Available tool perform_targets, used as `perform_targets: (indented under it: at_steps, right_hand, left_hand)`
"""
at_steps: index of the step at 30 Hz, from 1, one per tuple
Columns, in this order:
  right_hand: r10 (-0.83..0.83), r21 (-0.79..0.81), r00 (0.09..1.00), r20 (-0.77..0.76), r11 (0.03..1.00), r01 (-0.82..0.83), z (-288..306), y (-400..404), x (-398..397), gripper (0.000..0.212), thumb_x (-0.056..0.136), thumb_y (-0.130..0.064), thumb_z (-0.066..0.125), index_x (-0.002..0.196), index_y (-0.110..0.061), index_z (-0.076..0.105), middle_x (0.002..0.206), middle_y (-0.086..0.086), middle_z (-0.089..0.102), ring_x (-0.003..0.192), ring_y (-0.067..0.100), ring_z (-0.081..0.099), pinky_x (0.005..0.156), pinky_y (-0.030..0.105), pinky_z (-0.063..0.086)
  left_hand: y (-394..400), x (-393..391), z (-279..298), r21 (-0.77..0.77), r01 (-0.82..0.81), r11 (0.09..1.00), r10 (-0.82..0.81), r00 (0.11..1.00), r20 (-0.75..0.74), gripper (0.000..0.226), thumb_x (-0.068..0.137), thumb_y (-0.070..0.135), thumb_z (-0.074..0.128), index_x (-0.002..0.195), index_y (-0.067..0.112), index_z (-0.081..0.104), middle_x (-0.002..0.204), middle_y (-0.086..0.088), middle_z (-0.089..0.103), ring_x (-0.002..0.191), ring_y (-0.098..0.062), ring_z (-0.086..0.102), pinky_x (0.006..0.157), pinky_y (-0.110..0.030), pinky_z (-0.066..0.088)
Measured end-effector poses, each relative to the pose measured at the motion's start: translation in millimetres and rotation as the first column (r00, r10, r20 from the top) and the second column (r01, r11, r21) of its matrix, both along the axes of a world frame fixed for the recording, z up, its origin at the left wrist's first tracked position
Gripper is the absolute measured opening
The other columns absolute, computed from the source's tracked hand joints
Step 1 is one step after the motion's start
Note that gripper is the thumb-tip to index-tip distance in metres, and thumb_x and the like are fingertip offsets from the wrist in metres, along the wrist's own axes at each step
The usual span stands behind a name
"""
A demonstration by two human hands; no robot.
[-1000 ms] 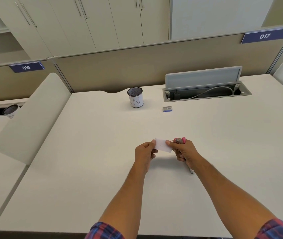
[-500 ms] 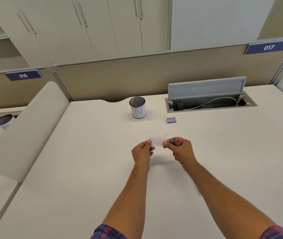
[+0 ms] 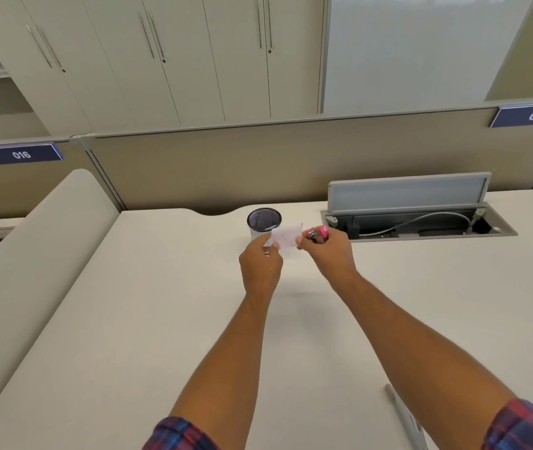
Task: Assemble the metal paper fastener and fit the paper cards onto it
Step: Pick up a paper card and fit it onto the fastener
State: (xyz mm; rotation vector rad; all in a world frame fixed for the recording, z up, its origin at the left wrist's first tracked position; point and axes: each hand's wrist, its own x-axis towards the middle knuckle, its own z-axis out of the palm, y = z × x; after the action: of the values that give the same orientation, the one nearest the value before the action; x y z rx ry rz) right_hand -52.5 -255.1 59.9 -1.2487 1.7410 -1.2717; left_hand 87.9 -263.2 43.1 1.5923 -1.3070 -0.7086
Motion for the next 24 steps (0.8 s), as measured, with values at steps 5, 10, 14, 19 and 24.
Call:
perform_targets:
  at_steps: [5,10,14,19,24]
  right_hand:
    - [-0.074,-0.044,0.997,-0.013,0.996,0.073,5.3,-49.4,6.8,0.018,0.084,-0.029,0.078,0.082,-0.011,0.074,0.075,0.006,0.070,0.066,0.015,0.059,0.063,0.029,0.049]
    - [-0.077,-0.017,0.993,-0.090,0.997,0.075,-2.7,-87.6,18.0,0.020,0.082,-0.025,0.076,0.077,-0.007,0.068,0.064,0.004,0.062,0.058,0.015,0.051,0.058,0.027,0.043]
    - [-0.060,0.054,0.982,-0.179,0.996,0.071,-13.3,-107.3,31.2,0.018,0.080,-0.016,0.071,0.065,-0.015,0.060,0.058,-0.001,0.055,0.054,0.014,0.047,0.052,0.024,0.035]
    - [-0.017,0.112,0.975,-0.223,0.993,0.043,-23.1,-121.2,45.1,0.018,0.085,-0.022,0.073,0.072,-0.017,0.063,0.062,-0.001,0.058,0.056,0.013,0.053,0.056,0.025,0.038]
    - [0.000,0.055,0.981,-0.196,0.998,0.011,-25.7,-113.5,45.7,0.033,0.085,-0.043,0.077,0.067,-0.020,0.060,0.060,-0.005,0.057,0.056,0.010,0.052,0.055,0.024,0.036]
  left_hand:
    - [-33.6,11.0,-4.3,-0.166,0.075,0.983,-0.034,0.972,0.233,0.045,0.091,0.015,0.061,0.135,0.008,0.059,0.141,-0.006,0.059,0.126,-0.024,0.057,0.099,-0.026,0.043]
    - [-55.0,26.6,-26.3,-0.073,0.138,0.988,-0.096,0.905,0.415,0.054,0.093,0.013,0.064,0.145,0.013,0.051,0.146,-0.003,0.054,0.135,-0.023,0.047,0.108,-0.035,0.041]
    - [-62.8,32.1,-37.7,-0.046,0.165,0.985,-0.126,0.877,0.464,0.057,0.094,0.017,0.064,0.148,0.014,0.047,0.152,-0.001,0.048,0.142,-0.021,0.041,0.115,-0.036,0.037]
    - [-68.0,31.3,-44.8,-0.066,0.153,0.986,-0.110,0.895,0.433,0.056,0.095,0.019,0.066,0.148,0.014,0.048,0.153,0.000,0.047,0.142,-0.017,0.040,0.116,-0.032,0.035]
    - [-68.4,31.9,-44.7,-0.074,0.152,0.986,-0.113,0.916,0.385,0.060,0.093,0.019,0.066,0.149,0.014,0.045,0.154,0.001,0.046,0.142,-0.016,0.040,0.116,-0.031,0.035]
